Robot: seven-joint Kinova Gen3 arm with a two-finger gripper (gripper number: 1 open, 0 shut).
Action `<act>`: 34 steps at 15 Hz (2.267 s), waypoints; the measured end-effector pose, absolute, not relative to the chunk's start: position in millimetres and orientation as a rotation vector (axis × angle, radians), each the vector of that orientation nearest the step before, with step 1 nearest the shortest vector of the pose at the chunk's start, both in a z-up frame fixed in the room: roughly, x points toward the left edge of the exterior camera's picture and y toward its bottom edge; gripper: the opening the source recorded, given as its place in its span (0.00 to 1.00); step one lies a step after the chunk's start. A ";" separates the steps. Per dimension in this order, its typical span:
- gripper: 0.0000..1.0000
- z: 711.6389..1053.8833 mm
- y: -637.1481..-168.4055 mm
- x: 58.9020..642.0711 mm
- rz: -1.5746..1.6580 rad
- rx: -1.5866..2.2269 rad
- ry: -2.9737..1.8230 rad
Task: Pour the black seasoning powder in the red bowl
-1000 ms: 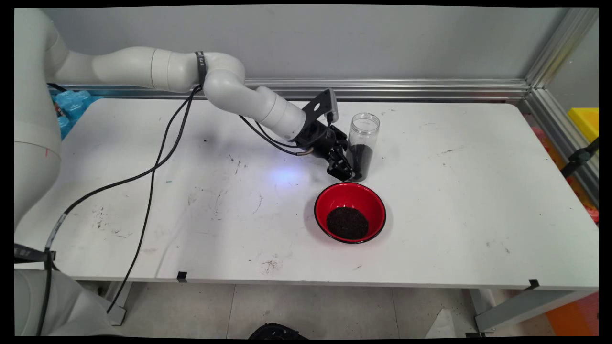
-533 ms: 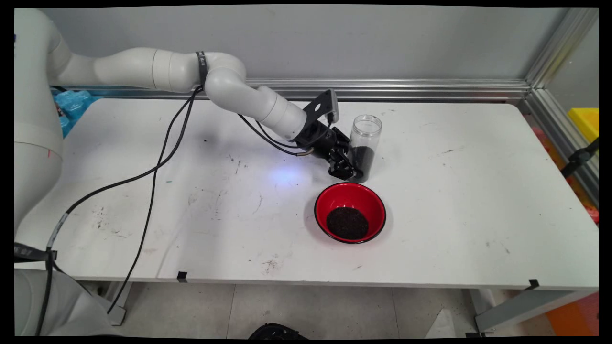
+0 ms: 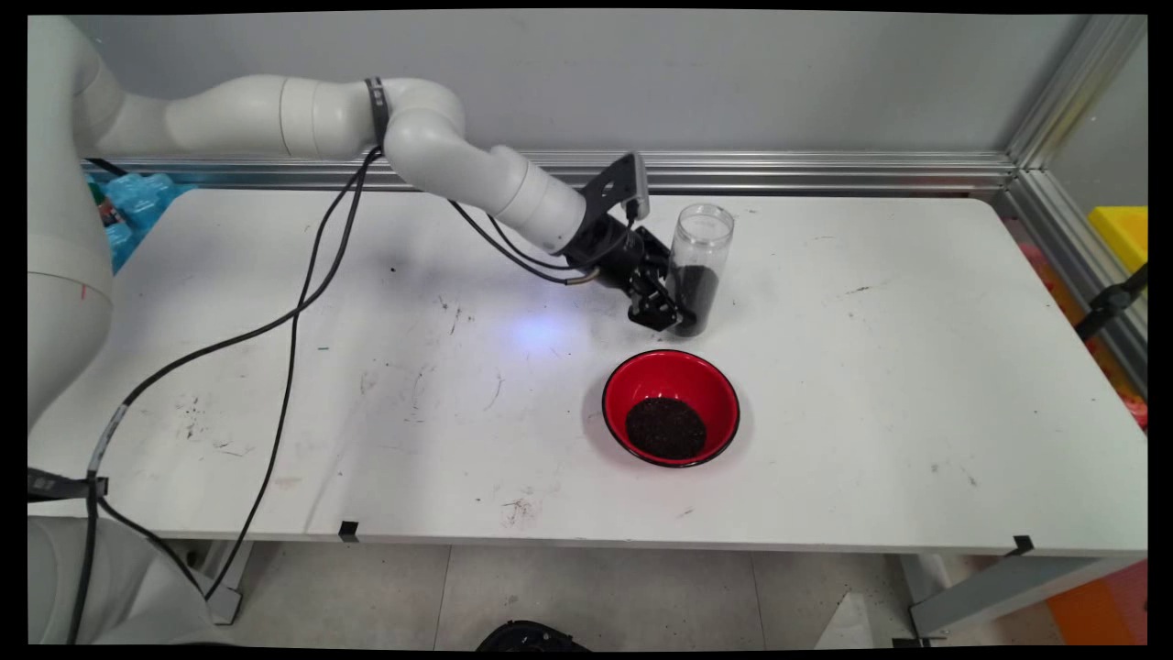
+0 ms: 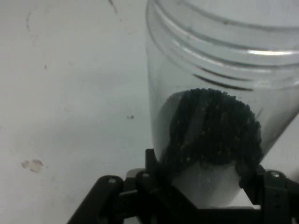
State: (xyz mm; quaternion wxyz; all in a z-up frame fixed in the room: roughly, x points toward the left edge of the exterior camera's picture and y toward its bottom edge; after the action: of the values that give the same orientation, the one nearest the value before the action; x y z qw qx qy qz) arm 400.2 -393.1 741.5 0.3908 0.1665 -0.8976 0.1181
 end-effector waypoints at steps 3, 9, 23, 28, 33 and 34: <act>0.00 757.6 -390.5 400.7 0.320 0.402 -2.281; 0.00 795.9 -380.8 402.1 0.384 0.323 -2.289; 0.00 842.0 -360.8 406.5 0.606 0.069 -2.330; 0.00 842.5 -353.6 409.3 0.717 -0.083 -2.354; 0.00 838.1 -350.2 407.0 0.842 -0.302 -2.351; 0.00 836.6 -349.7 406.6 0.864 -0.344 -2.349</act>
State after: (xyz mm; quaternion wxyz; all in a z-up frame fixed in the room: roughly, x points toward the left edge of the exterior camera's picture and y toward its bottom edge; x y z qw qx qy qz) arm 406.6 -349.7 836.6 0.3028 -0.1298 -0.8862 0.3258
